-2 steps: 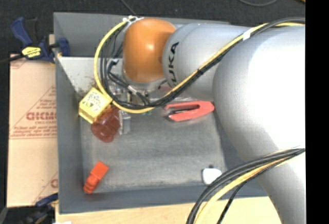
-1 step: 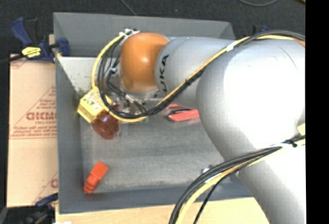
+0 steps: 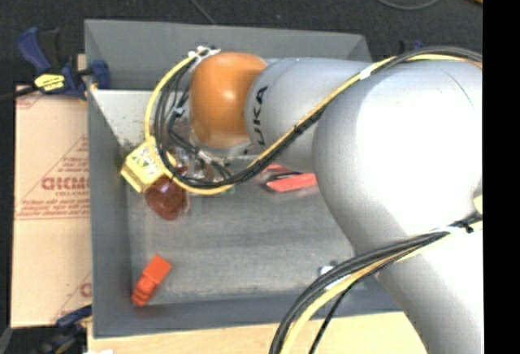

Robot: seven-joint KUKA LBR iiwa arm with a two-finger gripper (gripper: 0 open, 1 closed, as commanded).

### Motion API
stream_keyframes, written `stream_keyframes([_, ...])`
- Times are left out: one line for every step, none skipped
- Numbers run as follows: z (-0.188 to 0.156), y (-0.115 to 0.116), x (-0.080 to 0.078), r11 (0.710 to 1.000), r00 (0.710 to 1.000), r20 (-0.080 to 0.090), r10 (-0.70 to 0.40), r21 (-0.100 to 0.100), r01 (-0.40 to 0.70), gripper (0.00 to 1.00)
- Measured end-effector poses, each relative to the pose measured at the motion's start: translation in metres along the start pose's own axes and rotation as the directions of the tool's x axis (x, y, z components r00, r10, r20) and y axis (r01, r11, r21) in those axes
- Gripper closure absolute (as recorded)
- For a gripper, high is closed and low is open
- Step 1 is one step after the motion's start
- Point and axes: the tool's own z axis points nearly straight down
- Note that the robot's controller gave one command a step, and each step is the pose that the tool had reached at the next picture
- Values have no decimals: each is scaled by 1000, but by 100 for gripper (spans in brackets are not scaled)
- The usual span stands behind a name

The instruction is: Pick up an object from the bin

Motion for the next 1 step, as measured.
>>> stream_keyframes([-87,5,-4,1000,1000,-6,6,-3,-6,100])
